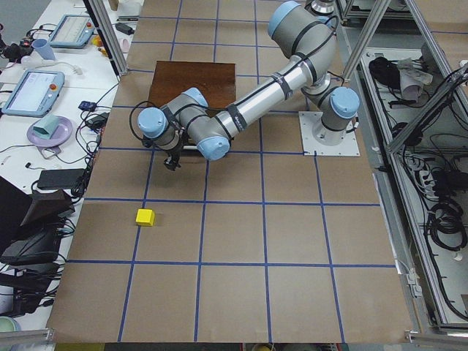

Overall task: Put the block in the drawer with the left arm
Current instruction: 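Pull the drawer open with the left gripper, away from the cabinet, then release the handle and move the left gripper over the yellow cube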

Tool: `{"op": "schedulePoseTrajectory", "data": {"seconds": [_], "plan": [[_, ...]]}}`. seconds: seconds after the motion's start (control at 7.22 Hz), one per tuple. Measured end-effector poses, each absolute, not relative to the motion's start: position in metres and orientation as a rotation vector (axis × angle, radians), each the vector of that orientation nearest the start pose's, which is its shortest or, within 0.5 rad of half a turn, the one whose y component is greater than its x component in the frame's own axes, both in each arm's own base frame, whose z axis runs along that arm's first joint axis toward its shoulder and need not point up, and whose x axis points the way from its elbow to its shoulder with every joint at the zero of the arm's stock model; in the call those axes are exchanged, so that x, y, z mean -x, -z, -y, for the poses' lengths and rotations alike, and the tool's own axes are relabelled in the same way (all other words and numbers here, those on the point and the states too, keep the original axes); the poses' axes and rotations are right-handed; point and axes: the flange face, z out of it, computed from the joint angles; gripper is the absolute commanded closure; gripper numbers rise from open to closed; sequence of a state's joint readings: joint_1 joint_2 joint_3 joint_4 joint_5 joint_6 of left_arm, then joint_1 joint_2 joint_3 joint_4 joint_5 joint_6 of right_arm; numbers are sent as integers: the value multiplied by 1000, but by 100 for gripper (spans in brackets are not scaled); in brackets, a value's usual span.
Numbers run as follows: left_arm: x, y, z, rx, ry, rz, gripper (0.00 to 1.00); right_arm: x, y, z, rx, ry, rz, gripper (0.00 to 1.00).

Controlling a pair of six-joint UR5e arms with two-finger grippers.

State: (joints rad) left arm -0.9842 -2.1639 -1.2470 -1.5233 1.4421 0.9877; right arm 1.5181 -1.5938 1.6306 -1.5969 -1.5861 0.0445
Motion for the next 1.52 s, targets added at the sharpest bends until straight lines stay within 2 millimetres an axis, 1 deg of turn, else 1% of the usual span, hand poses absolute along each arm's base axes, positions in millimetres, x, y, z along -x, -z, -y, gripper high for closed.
{"op": "schedulePoseTrajectory", "data": {"seconds": [0.69, 0.83, 0.97, 1.11, 1.25, 1.38, 1.52], "plan": [[-277, -302, 670, -724, -99, -3251, 6, -106, -472, 487, -153, -17, -3153, 0], [-282, -303, 672, -734, -97, -3239, 6, -106, -472, 487, -153, -17, -3153, 0], [-291, -309, 672, -725, -84, -3227, 5, -106, -472, 487, -153, -17, -3153, 0], [-305, -316, 673, -701, -55, -3212, 5, -106, -472, 487, -153, -17, -3153, 0], [-324, -317, 675, -661, -4, -3187, 5, -106, -472, 487, -152, -17, -3153, 0], [-344, -312, 679, -602, 65, -3149, 5, -107, -472, 487, -152, -17, -3153, 0], [-360, -301, 686, -541, 128, -3111, 5, -107, -472, 487, -152, -17, -3153, 0]]}}
